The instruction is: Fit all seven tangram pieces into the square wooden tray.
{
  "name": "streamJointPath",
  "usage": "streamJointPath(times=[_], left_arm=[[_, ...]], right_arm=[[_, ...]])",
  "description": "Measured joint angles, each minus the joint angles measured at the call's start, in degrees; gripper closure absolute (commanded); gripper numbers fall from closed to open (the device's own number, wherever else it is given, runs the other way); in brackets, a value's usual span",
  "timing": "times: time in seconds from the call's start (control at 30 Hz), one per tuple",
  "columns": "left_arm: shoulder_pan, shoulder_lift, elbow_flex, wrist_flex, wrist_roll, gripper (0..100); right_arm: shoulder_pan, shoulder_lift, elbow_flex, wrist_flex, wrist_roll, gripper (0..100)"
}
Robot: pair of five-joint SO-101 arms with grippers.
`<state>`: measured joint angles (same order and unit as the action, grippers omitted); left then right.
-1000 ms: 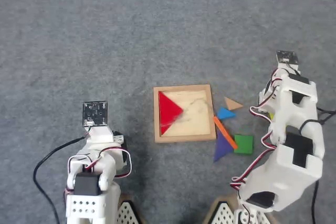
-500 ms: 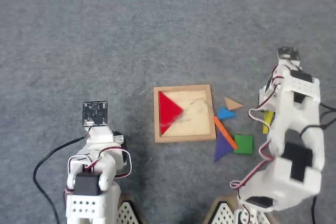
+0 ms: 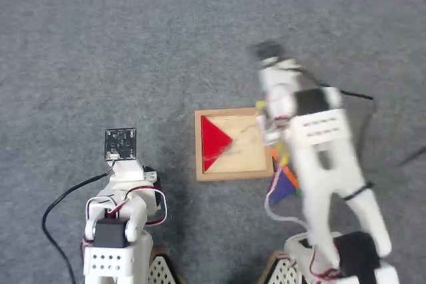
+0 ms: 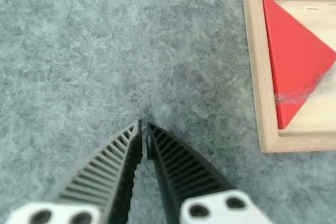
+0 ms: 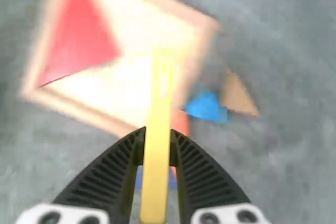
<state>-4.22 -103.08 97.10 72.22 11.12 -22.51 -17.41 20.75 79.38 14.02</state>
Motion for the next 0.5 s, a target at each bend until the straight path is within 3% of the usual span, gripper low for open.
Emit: streamJointPath(times=[0.13, 0.5], left_arm=[[0.0, 0.0, 0.0, 0.0, 0.0, 99], [0.0, 0.0, 0.0, 0.0, 0.0, 99]], right_arm=[[-8.4, 5.8, 0.0, 0.0, 8.3, 99.2], [-14.9, 17.8, 0.0, -2.7, 35.3, 99.2]])
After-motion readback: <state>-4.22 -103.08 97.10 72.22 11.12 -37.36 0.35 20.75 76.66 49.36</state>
